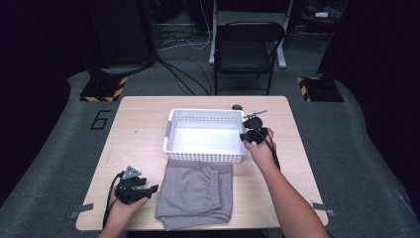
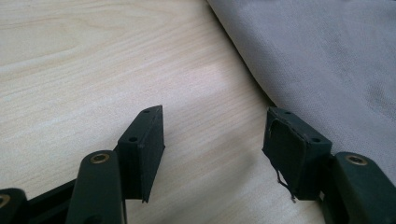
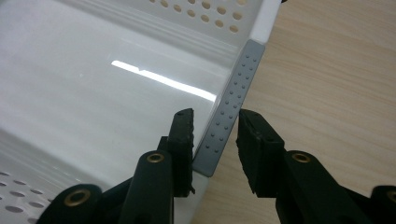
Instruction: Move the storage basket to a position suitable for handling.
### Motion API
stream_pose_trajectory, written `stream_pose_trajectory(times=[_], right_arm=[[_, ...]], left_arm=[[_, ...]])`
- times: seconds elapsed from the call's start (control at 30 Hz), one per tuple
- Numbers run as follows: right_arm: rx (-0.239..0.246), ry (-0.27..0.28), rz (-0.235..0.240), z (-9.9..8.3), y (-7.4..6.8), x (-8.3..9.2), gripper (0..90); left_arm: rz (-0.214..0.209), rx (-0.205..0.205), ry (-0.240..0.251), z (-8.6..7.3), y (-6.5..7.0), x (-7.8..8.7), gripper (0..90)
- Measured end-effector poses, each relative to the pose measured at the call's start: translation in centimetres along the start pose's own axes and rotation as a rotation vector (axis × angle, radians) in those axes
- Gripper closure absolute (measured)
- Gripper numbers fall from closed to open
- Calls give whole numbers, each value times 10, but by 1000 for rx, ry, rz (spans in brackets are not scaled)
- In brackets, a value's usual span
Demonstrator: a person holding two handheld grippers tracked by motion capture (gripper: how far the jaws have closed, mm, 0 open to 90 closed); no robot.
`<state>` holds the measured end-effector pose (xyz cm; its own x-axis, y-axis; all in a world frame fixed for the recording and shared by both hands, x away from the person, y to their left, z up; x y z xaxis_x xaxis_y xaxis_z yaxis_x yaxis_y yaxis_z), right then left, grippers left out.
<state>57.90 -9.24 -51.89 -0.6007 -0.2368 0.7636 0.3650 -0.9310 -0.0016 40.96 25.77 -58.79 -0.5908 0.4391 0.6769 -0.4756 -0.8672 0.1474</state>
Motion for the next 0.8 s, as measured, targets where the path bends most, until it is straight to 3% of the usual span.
stream_pose_trajectory(times=[0.27, 0.67, 0.8], right_arm=[[55, 7, 2, 8, -6, -7, 677], [53, 7, -3, 9, -11, -7, 677], [50, 18, 11, 10, -13, -1, 625]], left_arm=[[-2, 9, 3, -1, 1, 1, 383], [-4, 6, 1, -1, 1, 1, 383], [-3, 6, 5, 0, 1, 0, 383]])
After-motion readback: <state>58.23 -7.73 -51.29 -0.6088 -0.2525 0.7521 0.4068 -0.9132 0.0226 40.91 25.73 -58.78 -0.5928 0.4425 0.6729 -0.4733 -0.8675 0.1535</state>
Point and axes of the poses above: each handheld gripper's, and its own axes: x roughly backward along the jaws, z roughly out of its top, y roughly to its right, the point moved 10 cm from there along -x, roughly forward along the jaws, and after that the axes turned 2 degrees about y, right-handed, at the moved point
